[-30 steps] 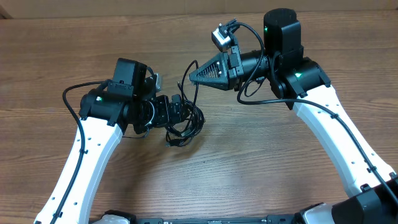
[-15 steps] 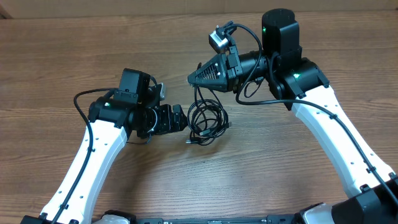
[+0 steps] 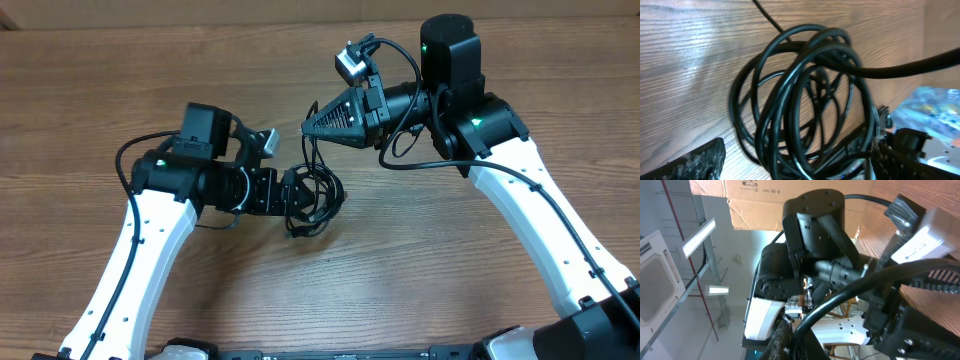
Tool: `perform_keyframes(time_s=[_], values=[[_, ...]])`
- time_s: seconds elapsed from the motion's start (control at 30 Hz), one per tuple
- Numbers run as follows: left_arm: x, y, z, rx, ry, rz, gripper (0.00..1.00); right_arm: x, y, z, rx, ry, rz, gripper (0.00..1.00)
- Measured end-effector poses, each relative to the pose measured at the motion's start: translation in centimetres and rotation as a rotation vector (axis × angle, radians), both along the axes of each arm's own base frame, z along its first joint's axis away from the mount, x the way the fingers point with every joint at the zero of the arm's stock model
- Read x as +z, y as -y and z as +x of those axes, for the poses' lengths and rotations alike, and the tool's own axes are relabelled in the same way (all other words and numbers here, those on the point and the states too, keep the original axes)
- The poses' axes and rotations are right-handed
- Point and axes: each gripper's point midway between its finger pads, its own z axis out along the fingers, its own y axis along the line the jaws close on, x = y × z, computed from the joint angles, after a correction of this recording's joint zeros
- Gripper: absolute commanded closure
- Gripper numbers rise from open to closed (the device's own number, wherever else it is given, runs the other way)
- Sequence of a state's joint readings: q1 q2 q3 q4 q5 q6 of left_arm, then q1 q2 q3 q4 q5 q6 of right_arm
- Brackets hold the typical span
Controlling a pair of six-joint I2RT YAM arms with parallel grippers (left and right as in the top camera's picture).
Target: Untangle cables
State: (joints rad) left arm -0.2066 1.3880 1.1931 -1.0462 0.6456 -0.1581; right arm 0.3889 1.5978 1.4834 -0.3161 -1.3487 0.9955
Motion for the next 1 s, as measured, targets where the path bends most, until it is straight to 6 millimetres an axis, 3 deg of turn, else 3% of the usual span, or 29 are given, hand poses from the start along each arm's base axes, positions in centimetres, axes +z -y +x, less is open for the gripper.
perform_keyframes(time_s=[0.13, 0.2, 0.33, 0.37, 0.47, 0.57, 0.73, 0.77, 0.9, 1.0], values=[[-0.8, -1.0, 0.4, 0.055, -0.008, 0.075, 0.20, 0.0, -0.4, -0.4, 0.014, -0.008, -0.002, 0.96], [-1.2, -1.6, 0.7, 0.078, -0.009, 0.112, 0.19, 0.0, -0.5, -0.6, 0.018, -0.022, -0.004, 0.96], [-3.9, -1.7, 1.5, 0.100, -0.096, 0.150, 0.44, 0.3, -0.6, -0.6, 0.021, -0.028, 0.001, 0.96], [-4.6, -1.7, 1.6, 0.096, -0.122, 0.158, 0.56, 0.7, -0.6, -0.5, 0.026, -0.011, 0.014, 0.96], [-7.7, -1.7, 1.8, 0.098, -0.224, 0.191, 0.78, 2.0, -0.6, -0.9, 0.060, 0.020, 0.051, 0.96], [-9.2, -2.3, 1.4, 0.109, -0.286, 0.233, 0.78, 3.1, -0.5, -1.2, 0.086, 0.037, 0.074, 0.96], [-10.2, -5.7, 0.9, 0.182, -0.356, 0.331, 0.69, 5.9, 0.3, -1.5, 0.105, 0.140, 0.135, 0.96], [-10.3, -6.3, 0.9, 0.197, -0.363, 0.342, 0.67, 7.0, 0.9, -1.3, 0.093, 0.203, 0.160, 0.96], [-10.5, -8.5, 0.8, 0.250, -0.386, 0.381, 0.43, 9.9, 5.3, -0.7, -0.005, 0.275, 0.167, 0.96], [-10.6, -8.8, 0.9, 0.251, -0.380, 0.394, 0.39, 10.7, 7.2, -0.5, -0.057, 0.252, 0.152, 0.96]])
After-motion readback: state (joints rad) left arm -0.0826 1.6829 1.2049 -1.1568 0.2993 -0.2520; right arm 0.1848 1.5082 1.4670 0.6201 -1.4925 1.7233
